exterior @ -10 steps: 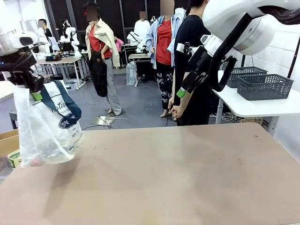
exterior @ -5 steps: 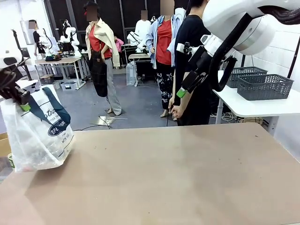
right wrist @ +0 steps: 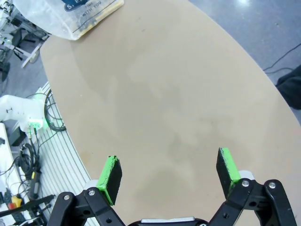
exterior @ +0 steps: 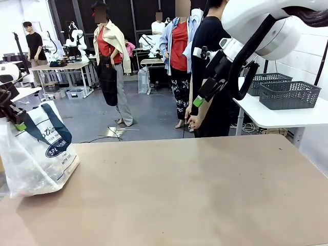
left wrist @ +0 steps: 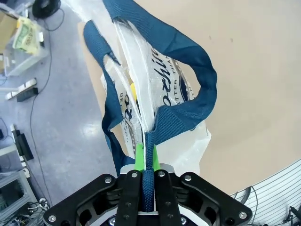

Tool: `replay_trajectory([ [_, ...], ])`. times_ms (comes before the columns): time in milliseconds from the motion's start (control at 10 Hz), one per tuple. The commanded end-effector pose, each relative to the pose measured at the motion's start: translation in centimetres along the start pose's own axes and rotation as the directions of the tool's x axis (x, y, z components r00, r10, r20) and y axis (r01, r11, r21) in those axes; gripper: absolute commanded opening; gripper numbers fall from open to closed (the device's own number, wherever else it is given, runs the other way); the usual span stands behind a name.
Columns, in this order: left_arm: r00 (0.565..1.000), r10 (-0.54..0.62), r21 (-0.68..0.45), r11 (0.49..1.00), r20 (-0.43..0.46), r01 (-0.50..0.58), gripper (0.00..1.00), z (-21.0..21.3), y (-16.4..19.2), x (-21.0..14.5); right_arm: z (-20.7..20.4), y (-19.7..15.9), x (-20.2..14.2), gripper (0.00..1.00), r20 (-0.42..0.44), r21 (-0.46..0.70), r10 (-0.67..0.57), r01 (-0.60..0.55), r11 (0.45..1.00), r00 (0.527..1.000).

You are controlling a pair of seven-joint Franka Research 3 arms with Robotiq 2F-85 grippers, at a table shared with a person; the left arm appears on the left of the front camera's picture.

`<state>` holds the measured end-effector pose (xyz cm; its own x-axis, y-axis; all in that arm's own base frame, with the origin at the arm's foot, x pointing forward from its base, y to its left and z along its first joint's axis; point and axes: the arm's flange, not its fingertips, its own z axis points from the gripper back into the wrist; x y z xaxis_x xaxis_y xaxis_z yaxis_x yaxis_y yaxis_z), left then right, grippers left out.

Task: Transfer purchased items from the store into the shopping bag.
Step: Move the Reusable shopping bag to the right side of the table.

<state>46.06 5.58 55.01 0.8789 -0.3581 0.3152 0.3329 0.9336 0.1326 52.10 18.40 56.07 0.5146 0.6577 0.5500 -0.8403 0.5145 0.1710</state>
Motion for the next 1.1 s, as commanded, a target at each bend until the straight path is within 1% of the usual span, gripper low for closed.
replay_trajectory([
  [0, 1.000, 0.006, -0.008, 1.000, 0.007, -0.006, 0.00, -0.03, 0.01, 0.15, -0.03, 0.10, -0.05, 1.00, -0.005, 0.005, -0.013, 0.013, 1.000, 1.000],
  [800, 1.000, 0.006, -0.008, 1.000, 0.007, -0.006, 0.00, -0.03, 0.01, 0.15, -0.03, 0.10, -0.05, 1.00, -0.005, 0.005, -0.013, 0.013, 1.000, 1.000],
  [900, 1.000, 0.001, -0.005, 1.000, -0.007, -0.001, 0.00, -0.36, -0.06, 0.01, -0.03, 0.10, -0.05, 1.00, -0.005, 0.005, -0.013, 0.013, 1.000, 1.000],
  [1000, 1.000, 0.002, -0.002, 1.000, -0.010, -0.002, 0.19, -0.37, 0.03, 0.07, -0.03, 0.10, -0.05, 1.00, -0.005, 0.005, -0.013, 0.013, 1.000, 1.000],
])
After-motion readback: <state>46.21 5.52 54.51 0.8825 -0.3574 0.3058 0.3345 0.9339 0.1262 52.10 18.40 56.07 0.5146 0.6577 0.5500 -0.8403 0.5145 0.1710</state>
